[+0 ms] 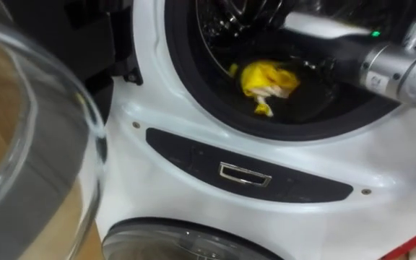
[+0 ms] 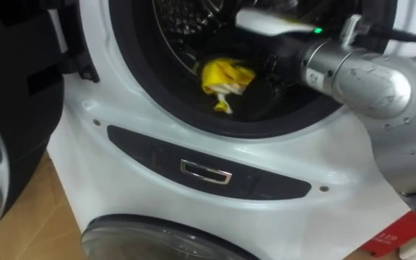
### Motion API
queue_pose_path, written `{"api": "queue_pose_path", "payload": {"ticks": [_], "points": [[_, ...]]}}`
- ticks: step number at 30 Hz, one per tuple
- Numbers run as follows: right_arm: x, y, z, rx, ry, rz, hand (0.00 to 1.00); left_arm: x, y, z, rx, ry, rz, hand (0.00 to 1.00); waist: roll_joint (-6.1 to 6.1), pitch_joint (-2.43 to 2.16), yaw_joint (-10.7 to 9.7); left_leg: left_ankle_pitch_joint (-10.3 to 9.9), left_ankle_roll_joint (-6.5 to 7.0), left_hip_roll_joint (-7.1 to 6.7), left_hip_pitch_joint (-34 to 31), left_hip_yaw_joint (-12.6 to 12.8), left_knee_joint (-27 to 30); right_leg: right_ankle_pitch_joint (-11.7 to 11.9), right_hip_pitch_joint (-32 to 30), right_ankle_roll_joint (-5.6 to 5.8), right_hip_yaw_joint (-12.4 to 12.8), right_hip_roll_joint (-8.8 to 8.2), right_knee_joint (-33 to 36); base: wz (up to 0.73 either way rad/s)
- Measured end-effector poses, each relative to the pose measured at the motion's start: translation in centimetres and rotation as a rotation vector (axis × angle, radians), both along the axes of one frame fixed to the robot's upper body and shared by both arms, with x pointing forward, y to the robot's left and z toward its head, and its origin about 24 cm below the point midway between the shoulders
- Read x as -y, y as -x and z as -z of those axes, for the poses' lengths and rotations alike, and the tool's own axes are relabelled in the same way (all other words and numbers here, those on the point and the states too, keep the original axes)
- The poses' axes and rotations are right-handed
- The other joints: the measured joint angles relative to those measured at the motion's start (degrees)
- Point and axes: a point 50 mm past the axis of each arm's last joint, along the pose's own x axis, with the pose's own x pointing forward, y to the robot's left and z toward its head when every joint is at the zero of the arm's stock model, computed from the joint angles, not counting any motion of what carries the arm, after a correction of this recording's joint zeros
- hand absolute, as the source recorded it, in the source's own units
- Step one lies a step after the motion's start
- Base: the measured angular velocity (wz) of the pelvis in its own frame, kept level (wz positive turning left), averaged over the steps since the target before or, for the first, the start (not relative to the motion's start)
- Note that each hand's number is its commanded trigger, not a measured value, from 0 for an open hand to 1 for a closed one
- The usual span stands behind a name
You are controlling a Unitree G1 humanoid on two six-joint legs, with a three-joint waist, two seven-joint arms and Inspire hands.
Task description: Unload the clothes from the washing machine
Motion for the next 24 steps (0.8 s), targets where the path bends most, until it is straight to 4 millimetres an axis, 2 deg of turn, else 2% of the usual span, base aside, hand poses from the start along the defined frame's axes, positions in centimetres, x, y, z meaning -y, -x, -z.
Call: {"api": "queue_pose_path", "payload": {"ticks": [3,4,15,22,23,24], "points": [[0.1,0.2,-0.3,0.016,0.032,0.008,1.00,-0.3,0.0,-0.1,0.007,0.000,-0.016,0.00,-0.09,-0.06,0.0,0.0,0.00,-0.02,0.0,0.1,0.0,0.0,0.0,0.07,0.0,0.05,0.0,0.00],[0.0,0.3,-0.4,0.018,0.039,0.004,1.00,-0.5,0.0,-0.2,0.013,-0.002,-0.026,0.00,-0.29,-0.21,0.0,0.0,0.00,-0.01,0.0,0.2,0.0,0.0,0.0,0.07,0.0,0.07,0.0,0.00],[-1.1,2.1,-1.2,0.057,0.065,-0.072,1.00,-0.6,0.2,-0.1,0.019,-0.008,-0.026,0.00,-0.29,-0.26,-0.3,0.0,0.00,0.07,0.3,1.3,0.1,0.0,0.1,0.07,0.4,-0.02,0.0,-0.01],[-1.9,2.9,-1.5,0.073,0.051,-0.136,1.00,-0.4,-0.3,-0.2,0.041,0.005,-0.011,0.00,0.22,0.03,0.2,0.0,0.00,0.18,0.5,2.6,0.0,0.0,-0.1,0.08,1.7,-0.01,0.0,-0.09],[-2.2,3.2,-1.6,0.076,0.044,-0.160,1.00,-0.5,-0.2,-0.2,0.040,0.002,-0.011,0.00,0.72,0.24,0.1,0.0,0.00,0.24,0.5,3.1,0.0,0.0,-0.2,0.08,2.0,0.02,0.0,-0.11],[-2.3,3.3,-1.6,0.072,0.035,-0.176,1.00,-0.4,-0.2,-0.2,0.039,0.001,-0.009,0.00,0.73,0.16,0.1,0.0,0.00,0.24,0.6,3.2,0.0,0.0,-0.2,0.08,2.2,0.03,0.0,-0.16]]}}
